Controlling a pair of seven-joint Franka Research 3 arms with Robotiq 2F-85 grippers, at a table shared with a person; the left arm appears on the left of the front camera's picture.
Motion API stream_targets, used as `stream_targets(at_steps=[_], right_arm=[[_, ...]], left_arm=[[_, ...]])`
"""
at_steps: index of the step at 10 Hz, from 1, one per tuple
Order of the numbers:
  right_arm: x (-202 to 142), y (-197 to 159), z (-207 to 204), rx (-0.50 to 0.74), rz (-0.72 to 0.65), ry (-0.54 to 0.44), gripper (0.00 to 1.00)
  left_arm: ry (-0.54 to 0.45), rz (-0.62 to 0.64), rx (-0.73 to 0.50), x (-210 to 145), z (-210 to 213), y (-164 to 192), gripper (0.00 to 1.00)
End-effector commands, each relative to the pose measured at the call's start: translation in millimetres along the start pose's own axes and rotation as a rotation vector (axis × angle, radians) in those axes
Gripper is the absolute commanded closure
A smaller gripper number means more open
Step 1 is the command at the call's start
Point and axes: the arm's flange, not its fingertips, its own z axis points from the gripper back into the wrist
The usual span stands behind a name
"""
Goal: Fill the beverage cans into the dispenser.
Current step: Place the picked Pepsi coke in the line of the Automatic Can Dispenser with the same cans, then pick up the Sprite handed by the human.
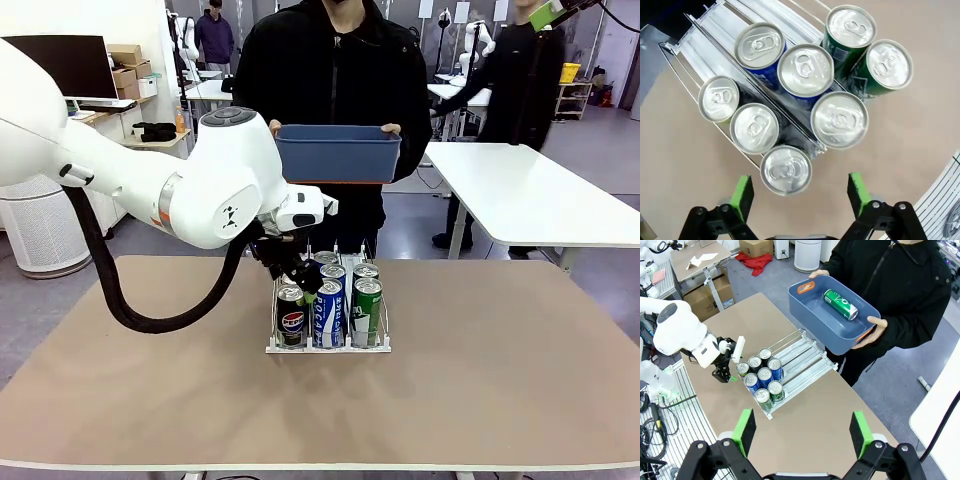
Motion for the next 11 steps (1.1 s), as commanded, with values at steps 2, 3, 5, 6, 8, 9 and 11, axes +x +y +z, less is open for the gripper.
stream_targets(at_steps=[2,3,5,6,8,9,11], right_arm=[[-0.2,0.3,-0.3,0.001,-0.002,0.000,0.00],[-0.2,0.3,-0.3,0.001,-0.002,0.000,0.00],[-0.2,0.3,-0.3,0.001,-0.002,0.000,0.00],[-0.2,0.3,-0.3,0.001,-0.002,0.000,0.00],[-0.2,0.3,-0.3,0.001,-0.002,0.000,0.00],[-0.2,0.3,-0.3,0.001,-0.002,0.000,0.00],[-0.2,0.3,-0.3,0.001,-0.002,0.000,0.00]], left_arm=[[0.007,0.010,-0.006,4.3,-5.5,5.6,0.00],[0.007,0.010,-0.006,4.3,-5.5,5.6,0.00],[0.007,0.010,-0.006,4.3,-5.5,5.6,0.00],[0.007,0.010,-0.006,4.3,-5.5,5.6,0.00],[-0.036,-0.031,-0.108,3.0,6.2,8.7,0.00],[-0.066,-0.030,-0.130,1.1,23.4,15.5,0.00],[-0.151,-0.024,-0.148,-3.4,70.2,39.6,0.00]])
